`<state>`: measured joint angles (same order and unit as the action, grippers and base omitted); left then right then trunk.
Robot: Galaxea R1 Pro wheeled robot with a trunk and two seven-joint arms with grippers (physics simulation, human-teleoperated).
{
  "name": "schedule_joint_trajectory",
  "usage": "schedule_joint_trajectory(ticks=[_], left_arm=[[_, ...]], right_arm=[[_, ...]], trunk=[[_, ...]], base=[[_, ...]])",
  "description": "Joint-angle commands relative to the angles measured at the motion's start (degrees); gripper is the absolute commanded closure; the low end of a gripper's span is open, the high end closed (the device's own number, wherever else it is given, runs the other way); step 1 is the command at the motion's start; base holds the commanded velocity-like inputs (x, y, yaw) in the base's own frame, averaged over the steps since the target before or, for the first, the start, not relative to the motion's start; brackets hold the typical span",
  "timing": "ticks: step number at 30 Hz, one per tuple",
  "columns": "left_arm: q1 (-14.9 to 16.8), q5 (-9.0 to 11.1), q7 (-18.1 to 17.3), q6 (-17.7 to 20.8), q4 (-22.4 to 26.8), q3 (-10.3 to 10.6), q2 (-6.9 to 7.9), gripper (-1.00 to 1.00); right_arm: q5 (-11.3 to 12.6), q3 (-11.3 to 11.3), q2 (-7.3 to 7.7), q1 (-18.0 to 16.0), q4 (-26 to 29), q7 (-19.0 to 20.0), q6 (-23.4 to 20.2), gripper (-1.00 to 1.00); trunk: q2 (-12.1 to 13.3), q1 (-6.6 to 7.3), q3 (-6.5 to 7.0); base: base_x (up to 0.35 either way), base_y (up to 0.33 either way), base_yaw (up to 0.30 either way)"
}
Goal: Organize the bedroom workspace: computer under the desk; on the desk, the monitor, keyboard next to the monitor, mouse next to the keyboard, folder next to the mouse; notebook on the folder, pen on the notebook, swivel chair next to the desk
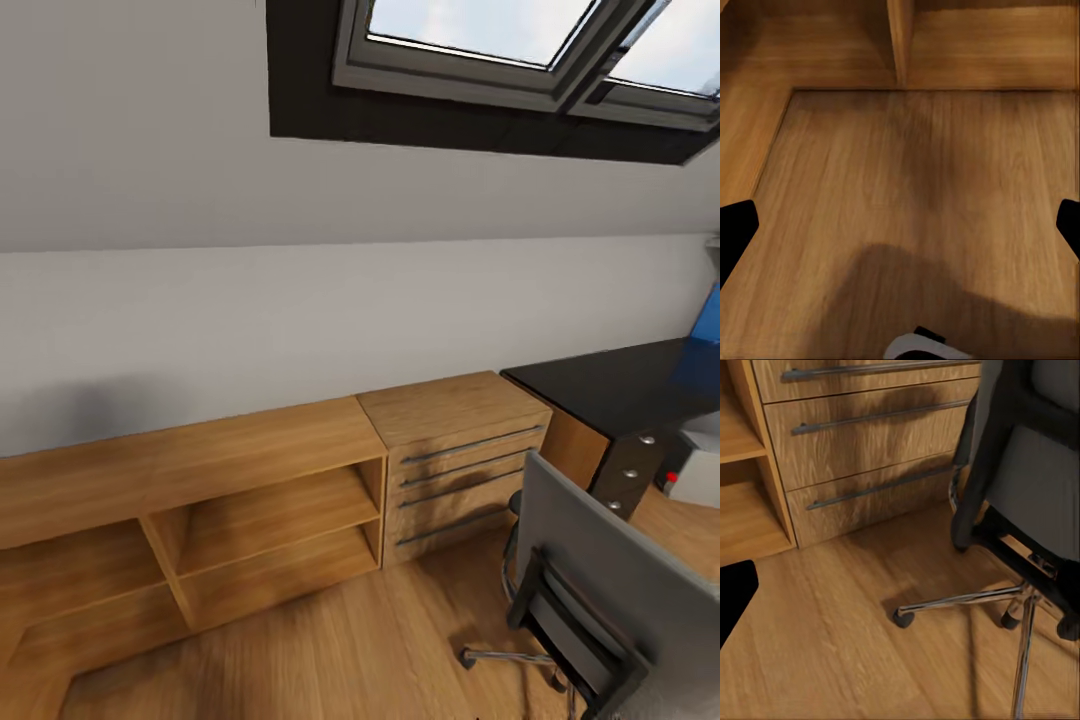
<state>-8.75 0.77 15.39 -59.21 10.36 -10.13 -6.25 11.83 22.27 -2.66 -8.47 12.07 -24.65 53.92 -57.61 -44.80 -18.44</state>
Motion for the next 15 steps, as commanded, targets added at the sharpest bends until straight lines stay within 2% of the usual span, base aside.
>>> schedule_joint_trajectory(ticks=[1, 8, 15], left_arm=[[0.0, 0.1, 0.0, 0.0, -0.3, -0.1, 0.01, -1.0], [0.0, 0.1, 0.0, 0.0, -2.5, -0.1, 0.11, -1.0], [0.0, 0.1, 0.0, 0.0, -2.7, -0.1, 0.18, -1.0]], right_arm=[[0.5, 0.5, 0.01, -0.1, 0.0, -0.1, 0.2, -1.0], [0.5, 0.5, 0.02, -0.1, 0.0, -0.1, 0.2, -1.0], [0.4, 0.5, 0.02, -0.1, 0.0, -0.1, 0.2, -1.0]], trunk=[[0.0, -0.01, -0.06], [0.0, -0.01, -0.06], [0.0, -0.01, -0.06]], base=[[0.0, 0.0, -0.276], [0.0, 0.0, -0.276], [0.0, 0.0, -0.275]])
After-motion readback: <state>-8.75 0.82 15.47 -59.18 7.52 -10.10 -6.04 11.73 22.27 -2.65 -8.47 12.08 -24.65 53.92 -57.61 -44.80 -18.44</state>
